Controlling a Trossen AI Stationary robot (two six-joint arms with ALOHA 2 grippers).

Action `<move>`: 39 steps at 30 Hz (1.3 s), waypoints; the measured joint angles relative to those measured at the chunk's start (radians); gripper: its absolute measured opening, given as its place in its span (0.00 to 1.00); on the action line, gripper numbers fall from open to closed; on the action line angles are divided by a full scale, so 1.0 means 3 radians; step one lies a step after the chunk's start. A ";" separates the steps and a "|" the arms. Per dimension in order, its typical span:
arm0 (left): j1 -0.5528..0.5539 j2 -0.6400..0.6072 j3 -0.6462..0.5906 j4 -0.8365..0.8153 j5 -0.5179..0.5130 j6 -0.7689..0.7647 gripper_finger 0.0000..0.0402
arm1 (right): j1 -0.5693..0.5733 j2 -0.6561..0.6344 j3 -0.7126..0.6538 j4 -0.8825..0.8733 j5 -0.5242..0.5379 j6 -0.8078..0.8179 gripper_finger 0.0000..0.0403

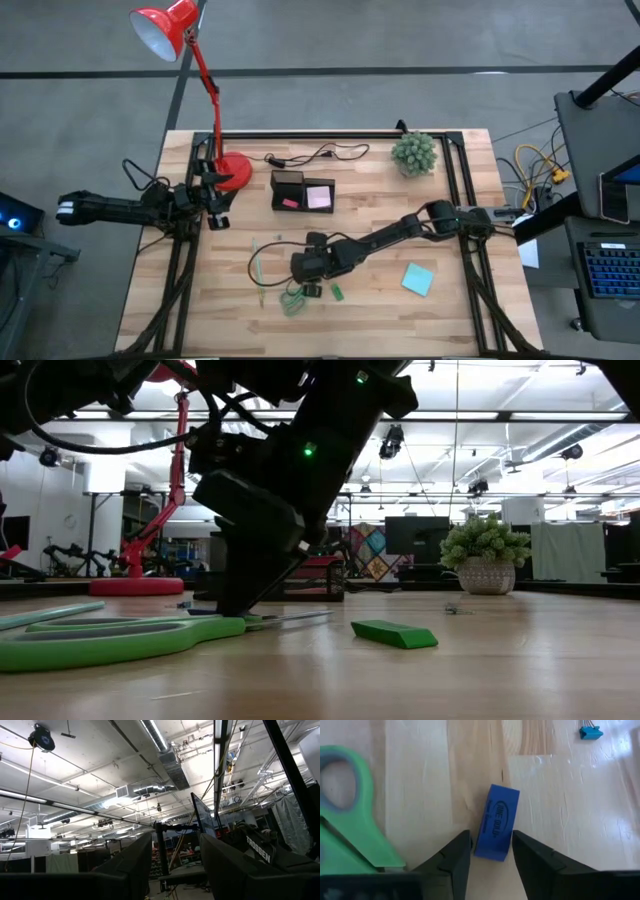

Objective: Pick and place office supplies into organizer
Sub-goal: Put the blue eraser into the black mesh desk organizer

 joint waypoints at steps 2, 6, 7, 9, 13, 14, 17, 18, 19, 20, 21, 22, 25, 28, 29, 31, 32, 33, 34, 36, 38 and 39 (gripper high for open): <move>0.0000 0.0000 0.0000 0.0000 0.0000 0.0000 0.39 | -0.0015 0.0001 0.0000 0.0007 -0.0011 -0.0009 0.36; 0.0000 0.0000 0.0000 0.0000 0.0000 0.0000 0.39 | -0.0044 0.0002 0.0000 0.0020 -0.0032 -0.0103 0.37; 0.0000 0.0000 0.0000 0.0000 0.0000 0.0000 0.39 | -0.0052 0.0003 0.0000 0.0023 -0.0034 -0.0136 0.37; 0.0000 0.0000 0.0000 0.0000 0.0000 0.0000 0.39 | -0.0067 0.0003 0.0000 0.0027 -0.0037 -0.0171 0.35; 0.0000 0.0000 0.0000 0.0000 0.0000 0.0001 0.39 | -0.0096 0.0003 0.0001 0.0026 -0.0089 -0.0170 0.28; 0.0000 0.0000 0.0000 0.0000 0.0000 0.0000 0.39 | -0.0105 0.0003 0.0003 0.0023 -0.0115 -0.0182 0.25; -0.0001 0.0000 0.0000 0.0000 0.0000 0.0000 0.39 | -0.0122 0.0001 0.0004 0.0019 -0.0191 -0.0201 0.18; 0.0000 0.0000 0.0000 0.0000 0.0000 0.0001 0.39 | -0.0122 0.0000 0.0004 0.0017 -0.0182 -0.0206 0.16; -0.0001 0.0000 0.0000 0.0000 0.0000 0.0000 0.39 | -0.0120 -0.0001 0.0004 0.0014 -0.0176 -0.0209 0.14; 0.0000 0.0000 0.0000 0.0000 0.0000 0.0001 0.39 | -0.0120 -0.0003 0.0004 0.0013 -0.0177 -0.0209 0.13; -0.0001 0.0000 0.0000 0.0000 0.0000 0.0000 0.39 | -0.0120 -0.0003 0.0005 0.0012 -0.0178 -0.0209 0.12; -0.0001 0.0000 0.0000 0.0000 0.0000 0.0000 0.39 | -0.0120 -0.0004 0.0005 0.0011 -0.0177 -0.0209 0.12; 0.0000 0.0000 0.0000 0.0000 0.0001 0.0000 0.39 | -0.0120 -0.0007 0.0004 0.0011 -0.0177 -0.0209 0.12; 0.0000 0.0000 0.0000 0.0000 0.0000 0.0000 0.39 | -0.0120 -0.0013 0.0004 0.0015 -0.0175 -0.0208 0.12; 0.0000 0.0000 0.0000 0.0000 0.0000 0.0000 0.39 | -0.0121 -0.0017 0.0004 0.0016 -0.0175 -0.0209 0.12; 0.0000 0.0000 0.0000 0.0000 0.0000 0.0001 0.39 | -0.0121 -0.0022 0.0003 0.0017 -0.0175 -0.0207 0.12; -0.0001 0.0000 0.0000 0.0000 0.0000 0.0000 0.39 | -0.0121 -0.0025 0.0003 0.0016 -0.0175 -0.0207 0.12; -0.0001 0.0000 0.0000 0.0000 0.0001 0.0001 0.39 | -0.0122 -0.0031 0.0001 0.0017 -0.0175 -0.0207 0.12; -0.0001 0.0000 0.0000 0.0000 0.0000 0.0000 0.39 | -0.0122 -0.0032 0.0000 0.0019 -0.0174 -0.0207 0.12; 0.0000 0.0000 0.0000 0.0000 0.0001 0.0000 0.39 | -0.0122 -0.0047 -0.0002 0.0019 -0.0167 -0.0203 0.12; -0.0001 -0.0001 0.0000 0.0000 0.0000 0.0001 0.39 | -0.0122 -0.0063 -0.0004 0.0017 -0.0168 -0.0206 0.11; -0.0001 -0.0001 0.0000 0.0000 0.0000 0.0000 0.39 | -0.0122 -0.0071 -0.0005 0.0016 -0.0168 -0.0210 0.11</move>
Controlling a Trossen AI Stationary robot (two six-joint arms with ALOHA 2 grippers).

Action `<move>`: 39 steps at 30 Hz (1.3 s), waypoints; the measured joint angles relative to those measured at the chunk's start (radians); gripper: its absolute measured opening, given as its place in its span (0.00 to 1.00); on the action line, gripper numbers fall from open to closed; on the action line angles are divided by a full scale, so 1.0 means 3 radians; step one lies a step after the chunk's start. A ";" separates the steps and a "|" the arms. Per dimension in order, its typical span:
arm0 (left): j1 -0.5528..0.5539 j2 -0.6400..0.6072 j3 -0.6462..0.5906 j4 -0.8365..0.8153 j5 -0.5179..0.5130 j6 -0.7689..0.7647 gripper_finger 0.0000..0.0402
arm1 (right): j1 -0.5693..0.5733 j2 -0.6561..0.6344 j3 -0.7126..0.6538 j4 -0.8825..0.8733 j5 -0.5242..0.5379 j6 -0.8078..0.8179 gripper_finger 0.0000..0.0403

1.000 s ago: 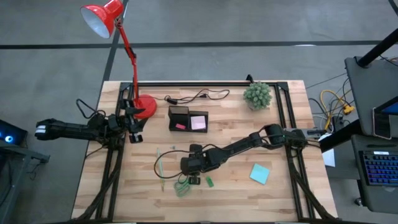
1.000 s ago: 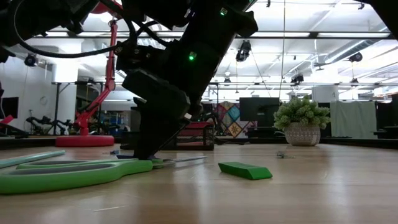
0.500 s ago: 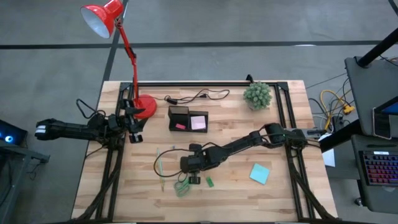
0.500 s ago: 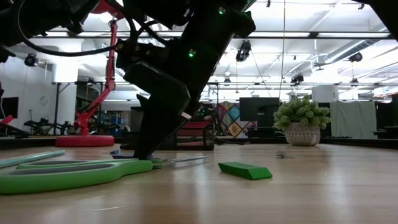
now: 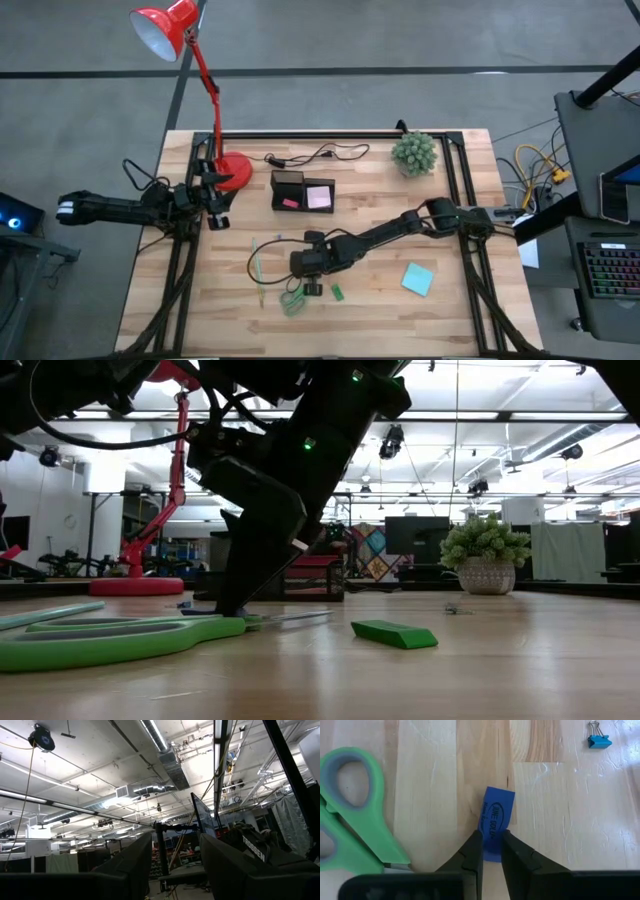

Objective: Pick and place office supplies into organizer
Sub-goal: Put the blue eraser into the black mesh desk organizer

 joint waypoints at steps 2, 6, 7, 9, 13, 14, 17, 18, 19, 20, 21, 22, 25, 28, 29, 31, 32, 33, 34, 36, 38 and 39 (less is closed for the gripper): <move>0.0001 0.0000 0.0000 0.0000 0.0000 0.0001 0.39 | 0.0000 -0.0021 -0.0002 -0.0006 0.0000 -0.0004 0.11; 0.0000 0.0000 0.0000 0.0000 0.0001 0.0001 0.39 | -0.0004 -0.0050 -0.0005 -0.0023 0.0012 -0.0022 0.10; 0.0000 0.0000 0.0000 0.0000 0.0001 0.0001 0.39 | -0.0004 -0.0053 -0.0005 -0.0021 0.0017 -0.0022 0.10; 0.0000 0.0000 0.0000 0.0000 0.0001 0.0001 0.39 | -0.0004 -0.0065 -0.0005 -0.0022 0.0019 -0.0023 0.10; 0.0000 0.0000 0.0000 0.0000 0.0001 0.0001 0.39 | -0.0004 -0.0080 -0.0005 -0.0019 0.0018 -0.0023 0.08; 0.0000 0.0000 0.0000 0.0000 0.0001 0.0000 0.39 | -0.0004 -0.0084 -0.0005 -0.0017 0.0018 -0.0023 0.08; 0.0000 0.0000 0.0000 0.0000 0.0000 0.0001 0.39 | -0.0004 -0.0101 -0.0004 -0.0010 0.0015 -0.0024 0.05; 0.0000 0.0000 0.0000 0.0000 0.0001 0.0001 0.39 | -0.0004 -0.0102 -0.0003 -0.0005 0.0015 -0.0023 0.04; 0.0000 0.0000 0.0000 0.0000 0.0001 0.0000 0.39 | -0.0006 -0.0103 -0.0002 -0.0004 0.0017 -0.0023 0.04; 0.0000 0.0000 0.0000 0.0000 0.0001 0.0000 0.39 | -0.0009 -0.0103 -0.0003 -0.0003 0.0017 -0.0023 0.04; 0.0000 0.0000 0.0000 0.0000 0.0001 0.0001 0.39 | -0.0014 -0.0103 -0.0002 0.0007 0.0016 -0.0010 0.04; 0.0000 0.0000 0.0000 0.0000 0.0001 0.0000 0.39 | -0.0016 -0.0103 -0.0001 0.0016 0.0014 0.0028 0.05; 0.0000 0.0000 0.0000 0.0000 0.0001 0.0000 0.39 | -0.0027 -0.0106 -0.0001 0.0025 0.0015 0.0065 0.13; 0.0000 0.0000 0.0000 0.0000 0.0001 0.0000 0.39 | -0.0043 -0.0107 -0.0001 0.0041 0.0017 0.0072 0.24; 0.0000 0.0000 0.0000 0.0000 0.0001 0.0001 0.39 | -0.0050 -0.0102 -0.0001 0.0057 0.0017 0.0080 0.28; 0.0000 0.0000 0.0000 0.0001 0.0001 0.0001 0.39 | -0.0069 -0.0082 0.0004 0.0150 0.0016 0.0084 0.37; 0.0000 0.0000 0.0000 0.0000 0.0001 0.0000 0.39 | -0.0075 -0.0075 0.0004 0.0175 0.0016 0.0081 0.41; 0.0000 0.0000 0.0000 0.0002 0.0001 0.0000 0.39 | -0.0088 -0.0044 0.0004 0.0234 0.0017 0.0072 0.45; 0.0000 0.0000 0.0000 0.0001 0.0001 0.0001 0.39 | -0.0098 -0.0031 0.0005 0.0314 0.0017 0.0067 0.48; 0.0000 -0.0001 0.0000 0.0001 0.0001 0.0000 0.39 | -0.0118 -0.0020 0.0005 0.0318 0.0016 0.0065 0.53; 0.0000 -0.0001 0.0000 0.0001 0.0003 0.0000 0.39 | -0.0139 -0.0020 0.0004 0.0305 0.0017 0.0067 0.57; 0.0000 -0.0004 0.0000 -0.0001 0.0003 0.0001 0.39 | -0.0148 -0.0022 0.0004 0.0279 0.0017 0.0077 0.59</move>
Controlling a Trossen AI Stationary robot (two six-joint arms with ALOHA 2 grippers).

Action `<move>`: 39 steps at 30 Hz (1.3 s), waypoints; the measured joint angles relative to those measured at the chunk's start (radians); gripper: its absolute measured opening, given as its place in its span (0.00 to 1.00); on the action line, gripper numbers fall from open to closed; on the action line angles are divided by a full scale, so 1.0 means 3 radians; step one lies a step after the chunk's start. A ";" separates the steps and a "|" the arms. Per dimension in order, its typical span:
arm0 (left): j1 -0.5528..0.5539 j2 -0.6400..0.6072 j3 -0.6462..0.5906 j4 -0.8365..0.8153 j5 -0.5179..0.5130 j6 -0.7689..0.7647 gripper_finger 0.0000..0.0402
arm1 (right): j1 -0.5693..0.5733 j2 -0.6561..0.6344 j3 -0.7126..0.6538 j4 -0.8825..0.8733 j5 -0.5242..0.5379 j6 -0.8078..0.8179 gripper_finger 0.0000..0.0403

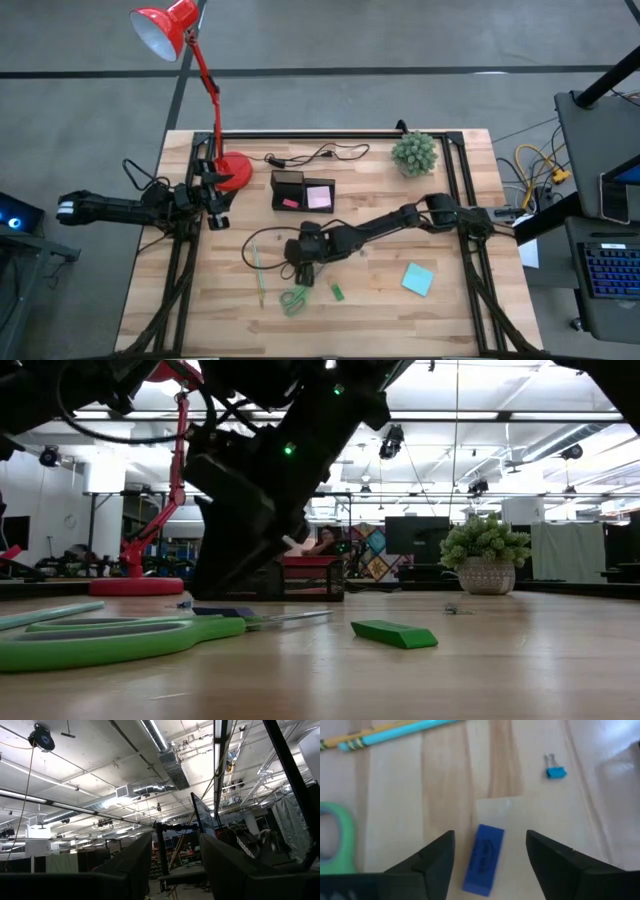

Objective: Pick and place office supplies into organizer
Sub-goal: Put the blue eraser into the black mesh desk organizer

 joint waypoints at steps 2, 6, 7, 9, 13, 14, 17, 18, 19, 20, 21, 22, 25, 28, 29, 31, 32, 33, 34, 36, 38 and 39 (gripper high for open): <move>0.0000 -0.0001 0.0000 0.0004 0.0002 0.0000 0.39 | -0.0006 0.0000 -0.0002 -0.0021 -0.0001 0.0008 0.60; 0.0000 -0.0001 0.0000 0.0003 0.0004 0.0000 0.39 | -0.0013 0.0021 -0.0005 -0.0010 -0.0289 -0.0013 0.61; 0.0000 -0.0005 0.0000 0.0003 0.0004 0.0000 0.39 | -0.0013 0.0038 -0.0005 -0.0018 -0.0333 -0.0013 0.60; 0.0000 -0.0005 0.0000 0.0001 0.0004 0.0000 0.39 | -0.0013 0.0082 -0.0005 -0.0022 -0.0329 -0.0006 0.59; 0.0000 -0.0014 0.0000 0.0002 0.0001 0.0000 0.39 | -0.0028 0.0132 0.0015 -0.0106 -0.0341 -0.0026 0.56; 0.0000 -0.0014 0.0000 0.0001 0.0000 0.0000 0.39 | -0.0032 0.0145 0.0016 -0.0133 -0.0341 -0.0025 0.55; 0.0000 -0.0014 0.0000 0.0001 0.0000 0.0000 0.39 | -0.0036 0.0178 0.0020 -0.0153 -0.0353 -0.0027 0.53; 0.0000 -0.0014 0.0000 0.0001 0.0000 0.0000 0.39 | -0.0036 0.0180 0.0020 -0.0161 -0.0354 -0.0037 0.52; 0.0000 -0.0014 0.0000 0.0001 0.0000 0.0000 0.39 | -0.0036 0.0183 0.0020 -0.0168 -0.0361 -0.0039 0.51; 0.0000 -0.0014 0.0000 0.0001 0.0000 0.0000 0.39 | -0.0038 0.0184 0.0020 -0.0176 -0.0367 -0.0041 0.49; 0.0000 -0.0014 0.0000 0.0001 -0.0001 0.0000 0.39 | -0.0039 0.0183 0.0019 -0.0185 -0.0371 -0.0049 0.48; 0.0000 -0.0014 0.0000 0.0000 -0.0001 0.0000 0.39 | -0.0039 0.0179 0.0018 -0.0192 -0.0374 -0.0049 0.46; 0.0000 -0.0014 0.0000 0.0000 -0.0001 0.0000 0.39 | -0.0045 0.0175 0.0016 -0.0210 -0.0375 -0.0050 0.38; 0.0000 -0.0014 0.0000 0.0001 -0.0001 0.0000 0.39 | -0.0052 0.0173 0.0015 -0.0247 -0.0388 -0.0110 0.29; 0.0000 -0.0014 0.0000 0.0001 -0.0001 0.0000 0.39 | -0.0056 0.0172 0.0014 -0.0261 -0.0412 -0.0125 0.26; 0.0000 -0.0014 0.0000 0.0000 -0.0001 0.0000 0.39 | -0.0064 0.0171 0.0013 -0.0275 -0.0461 -0.0124 0.20; 0.0000 -0.0014 0.0000 0.0000 -0.0001 0.0000 0.39 | -0.0066 0.0170 0.0012 -0.0276 -0.0466 -0.0124 0.18; 0.0000 -0.0014 0.0000 0.0000 -0.0002 0.0000 0.39 | -0.0064 0.0169 0.0012 -0.0278 -0.0462 -0.0126 0.16; 0.0000 -0.0014 0.0000 0.0000 -0.0001 0.0000 0.39 | -0.0064 0.0162 0.0011 -0.0281 -0.0462 -0.0128 0.15; 0.0000 -0.0014 0.0000 0.0001 -0.0001 0.0000 0.39 | -0.0064 0.0151 0.0010 -0.0285 -0.0464 -0.0129 0.13; 0.0000 -0.0014 0.0000 0.0000 -0.0001 0.0000 0.39 | -0.0063 0.0127 0.0009 -0.0286 -0.0464 -0.0129 0.13; 0.0000 -0.0014 0.0000 0.0000 -0.0001 0.0000 0.39 | -0.0063 0.0118 0.0007 -0.0288 -0.0463 -0.0130 0.13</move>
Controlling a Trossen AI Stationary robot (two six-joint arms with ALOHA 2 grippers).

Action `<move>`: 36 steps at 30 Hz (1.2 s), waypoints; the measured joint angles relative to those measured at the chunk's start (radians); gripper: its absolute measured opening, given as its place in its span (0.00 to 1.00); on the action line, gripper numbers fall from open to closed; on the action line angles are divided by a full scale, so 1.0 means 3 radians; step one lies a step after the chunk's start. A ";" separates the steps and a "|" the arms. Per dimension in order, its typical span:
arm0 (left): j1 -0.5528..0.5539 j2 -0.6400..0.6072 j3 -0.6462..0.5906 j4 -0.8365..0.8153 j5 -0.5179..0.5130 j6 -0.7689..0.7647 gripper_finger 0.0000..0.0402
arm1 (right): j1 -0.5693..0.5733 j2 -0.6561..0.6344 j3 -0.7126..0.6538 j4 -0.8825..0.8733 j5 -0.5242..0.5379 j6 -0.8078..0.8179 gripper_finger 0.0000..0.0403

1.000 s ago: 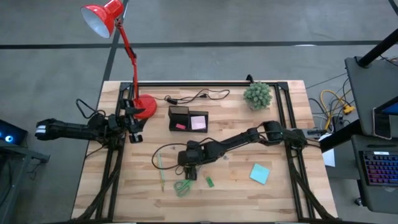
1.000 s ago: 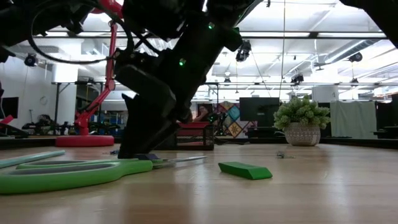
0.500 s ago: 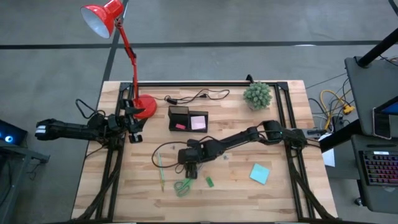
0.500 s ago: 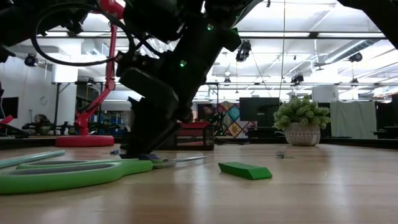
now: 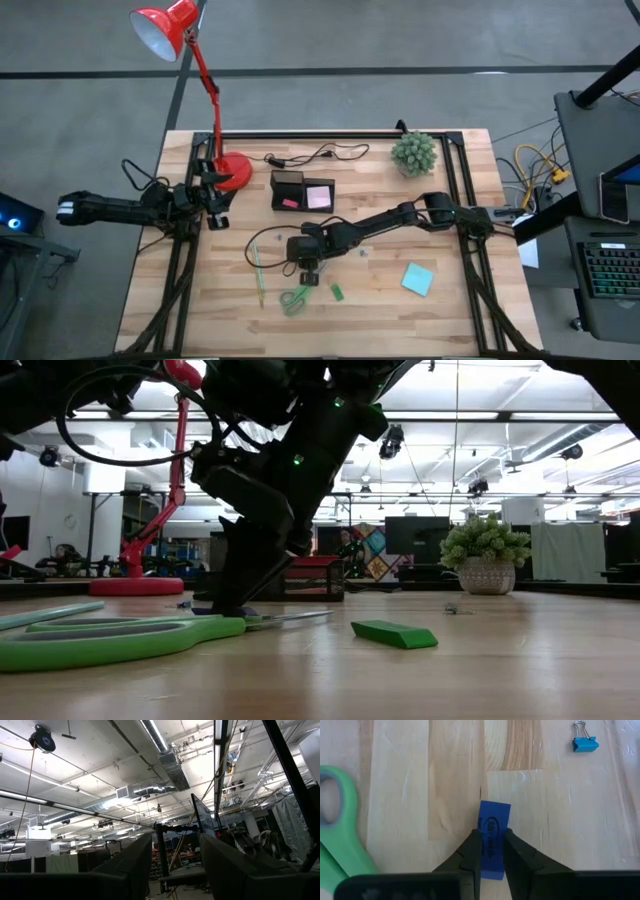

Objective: Pick and place office supplies into organizer
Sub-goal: Put the blue eraser into the black mesh desk organizer

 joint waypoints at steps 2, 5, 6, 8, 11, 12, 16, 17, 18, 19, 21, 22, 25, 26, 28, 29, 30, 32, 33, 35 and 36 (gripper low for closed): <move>0.0000 0.0000 0.0000 0.0000 0.0000 0.0000 0.39 | 0.0000 -0.0013 -0.0003 0.0000 0.0001 -0.0005 0.13; 0.0000 0.0000 0.0000 0.0000 0.0000 0.0000 0.39 | 0.0000 -0.0025 -0.0006 0.0000 0.0008 -0.0006 0.13; 0.0000 0.0000 0.0000 0.0000 0.0000 0.0000 0.39 | 0.0001 -0.0025 -0.0006 0.0000 0.0009 -0.0006 0.13; 0.0000 0.0000 0.0000 0.0000 0.0000 0.0000 0.39 | 0.0003 -0.0030 -0.0008 -0.0001 0.0012 -0.0006 0.13; 0.0000 0.0000 0.0000 0.0000 0.0000 0.0000 0.39 | 0.0003 -0.0042 -0.0011 0.0000 0.0013 -0.0006 0.13; 0.0000 0.0000 0.0000 0.0000 0.0000 0.0000 0.39 | 0.0003 -0.0052 -0.0014 0.0003 0.0013 -0.0006 0.13; 0.0000 0.0000 0.0000 -0.0001 0.0000 0.0000 0.39 | 0.0002 -0.0081 -0.0019 0.0016 0.0013 -0.0007 0.13; 0.0000 0.0001 0.0000 -0.0001 0.0000 0.0000 0.39 | 0.0000 -0.0089 -0.0021 0.0012 0.0013 -0.0007 0.13; 0.0000 0.0000 0.0000 0.0000 0.0000 0.0000 0.39 | -0.0001 -0.0095 -0.0022 0.0006 0.0011 -0.0006 0.13; 0.0000 0.0000 0.0000 -0.0001 0.0000 0.0000 0.39 | -0.0001 -0.0102 -0.0023 -0.0002 0.0012 -0.0007 0.13; 0.0000 0.0000 0.0000 0.0000 0.0000 0.0000 0.39 | -0.0006 -0.0115 -0.0025 -0.0012 0.0012 -0.0034 0.13; 0.0000 0.0001 0.0000 0.0000 0.0000 0.0000 0.39 | -0.0006 -0.0121 -0.0025 -0.0014 0.0010 -0.0047 0.13; 0.0000 0.0001 0.0000 0.0000 0.0000 0.0000 0.39 | -0.0006 -0.0132 -0.0025 -0.0019 0.0010 -0.0051 0.13; 0.0000 0.0001 0.0000 -0.0001 0.0000 0.0000 0.39 | -0.0006 -0.0135 -0.0025 -0.0018 0.0010 -0.0053 0.13; 0.0000 0.0000 0.0000 0.0000 0.0000 0.0000 0.39 | -0.0006 -0.0140 -0.0025 -0.0015 0.0011 -0.0054 0.13; 0.0000 0.0001 0.0000 0.0000 0.0000 0.0000 0.39 | -0.0006 -0.0143 -0.0025 -0.0013 0.0011 -0.0054 0.13; 0.0000 0.0000 0.0000 0.0000 0.0000 0.0000 0.39 | -0.0006 -0.0148 -0.0025 -0.0010 0.0011 -0.0056 0.13; 0.0000 0.0001 0.0000 0.0000 0.0000 0.0000 0.39 | -0.0006 -0.0167 -0.0025 -0.0003 0.0011 -0.0056 0.13; 0.0000 0.0001 0.0000 0.0000 0.0000 0.0000 0.39 | -0.0006 -0.0180 -0.0025 0.0001 0.0011 -0.0056 0.13; 0.0001 0.0001 0.0000 -0.0001 0.0000 0.0000 0.39 | -0.0006 -0.0217 -0.0025 0.0013 0.0013 -0.0057 0.13; 0.0000 0.0001 0.0000 -0.0001 0.0000 0.0000 0.39 | -0.0006 -0.0238 -0.0025 0.0017 0.0013 -0.0057 0.13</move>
